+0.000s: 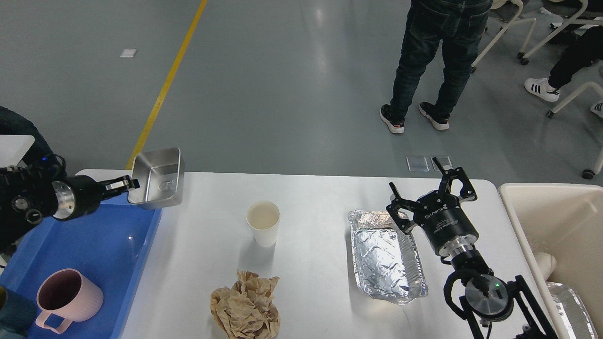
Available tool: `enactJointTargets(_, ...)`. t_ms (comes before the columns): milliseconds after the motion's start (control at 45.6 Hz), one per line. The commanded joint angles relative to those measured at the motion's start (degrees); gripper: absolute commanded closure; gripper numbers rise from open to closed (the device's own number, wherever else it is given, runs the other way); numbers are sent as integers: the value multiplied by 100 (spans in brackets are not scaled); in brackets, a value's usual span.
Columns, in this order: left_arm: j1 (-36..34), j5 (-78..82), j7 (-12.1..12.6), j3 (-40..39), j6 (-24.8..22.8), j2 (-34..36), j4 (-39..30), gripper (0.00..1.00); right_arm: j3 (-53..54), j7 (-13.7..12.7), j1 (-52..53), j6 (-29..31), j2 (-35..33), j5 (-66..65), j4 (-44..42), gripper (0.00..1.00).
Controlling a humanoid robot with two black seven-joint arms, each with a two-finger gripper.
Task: Tidy desktop
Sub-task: 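Lift the steel box with the left gripper over the blue tray, then lower the steel box into the blue tray and release it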
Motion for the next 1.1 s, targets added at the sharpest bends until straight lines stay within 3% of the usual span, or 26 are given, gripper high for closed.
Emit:
enactJointTargets(0, -484, -34, 50, 28, -277, 621, -142, 100, -7, 0, 4, 0, 1, 0, 4, 0)
enactJointTargets(153, -1082, -25, 32, -7, -972, 1324, -362, 100, -7, 0, 13, 0, 1, 0, 4, 0)
enactJointTargets(351, -1126, -34, 15, 63, -1060, 1755, -388, 100, -16, 0, 22, 0, 10, 0, 4, 0)
enactJointTargets(482, -942, -52, 6, 133, -859, 1747, -151, 100, -16, -9, 22, 0, 10, 9, 4, 0)
enactJointTargets(701, 182, -52, -3, 160, -6, 1598, 262, 99, -130, -9, 22, 0, 10, 0, -4, 0)
enactJointTargets(942, 649, -87, -108, 151, 495, 482, 1623, 99, -130, -9, -13, 0, 1, 0, 4, 0)
enactJointTargets(1074, 877, -87, -152, 151, 618, 156, 1809, 99, -130, 0, -31, 0, 1, 0, 13, 0)
